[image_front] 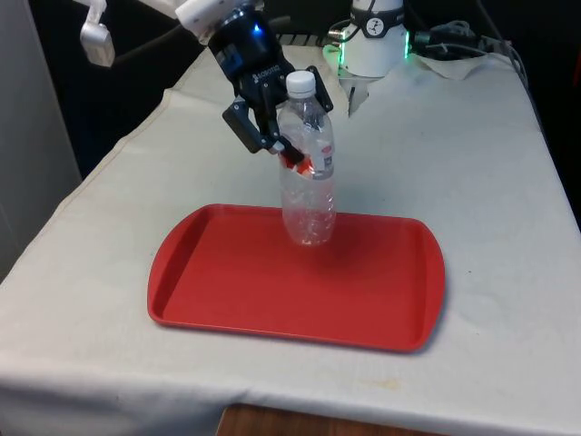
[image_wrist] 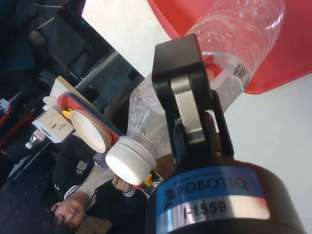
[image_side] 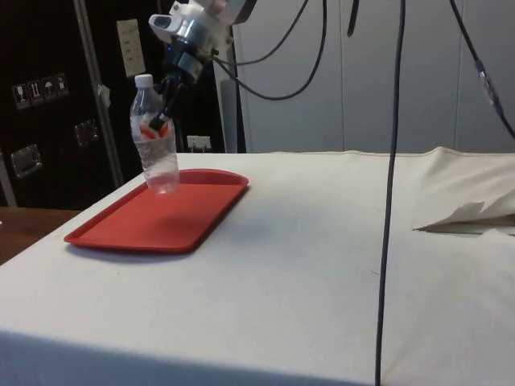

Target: Place the bottle upright on the tray.

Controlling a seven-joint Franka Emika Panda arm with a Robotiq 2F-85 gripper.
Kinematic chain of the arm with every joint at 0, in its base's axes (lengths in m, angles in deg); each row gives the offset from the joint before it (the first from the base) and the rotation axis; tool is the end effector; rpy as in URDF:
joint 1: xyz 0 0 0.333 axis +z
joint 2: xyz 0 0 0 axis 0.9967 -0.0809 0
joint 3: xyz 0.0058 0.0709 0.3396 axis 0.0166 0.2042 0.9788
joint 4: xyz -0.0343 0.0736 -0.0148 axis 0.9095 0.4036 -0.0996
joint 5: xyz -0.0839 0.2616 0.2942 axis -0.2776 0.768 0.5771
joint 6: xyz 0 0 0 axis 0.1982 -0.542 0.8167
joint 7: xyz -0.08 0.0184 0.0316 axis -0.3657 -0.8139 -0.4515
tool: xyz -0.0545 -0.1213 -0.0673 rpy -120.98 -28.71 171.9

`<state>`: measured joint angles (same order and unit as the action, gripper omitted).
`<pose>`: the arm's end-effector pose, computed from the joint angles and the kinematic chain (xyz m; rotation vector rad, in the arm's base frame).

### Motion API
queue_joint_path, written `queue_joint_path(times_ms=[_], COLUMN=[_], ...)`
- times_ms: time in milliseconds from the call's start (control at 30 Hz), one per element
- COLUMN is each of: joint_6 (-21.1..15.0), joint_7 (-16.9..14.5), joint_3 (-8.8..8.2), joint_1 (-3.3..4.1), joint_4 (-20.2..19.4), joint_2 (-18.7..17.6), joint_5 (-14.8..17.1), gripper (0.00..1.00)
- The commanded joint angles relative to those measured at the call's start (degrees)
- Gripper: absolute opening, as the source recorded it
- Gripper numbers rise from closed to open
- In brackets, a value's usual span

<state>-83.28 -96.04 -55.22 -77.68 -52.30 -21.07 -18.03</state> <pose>0.7065 -0.1191 0.2873 -2.3950 -1.1787 -0.8352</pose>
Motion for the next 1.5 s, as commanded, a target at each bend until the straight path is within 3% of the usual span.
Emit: queue_joint_path(times_ms=[0, 400, 867, 1467], joint_6=[-0.7, -1.3, -3.5, -2.6], joint_7=[0.3, -0.4, -5.7, -5.7], joint_3=[-0.23, 0.00, 0.11, -0.06], joint_1=[0.29, 0.11, 0.11, 0.11], joint_4=[0.1, -0.1, -0.3, -0.2], joint_2=[-0.2, -1.0, -2.9, -3.0], joint_5=[-0.5, 0.2, 6.2, 6.1], gripper=[0.32, 0.32, 0.32, 0.32])
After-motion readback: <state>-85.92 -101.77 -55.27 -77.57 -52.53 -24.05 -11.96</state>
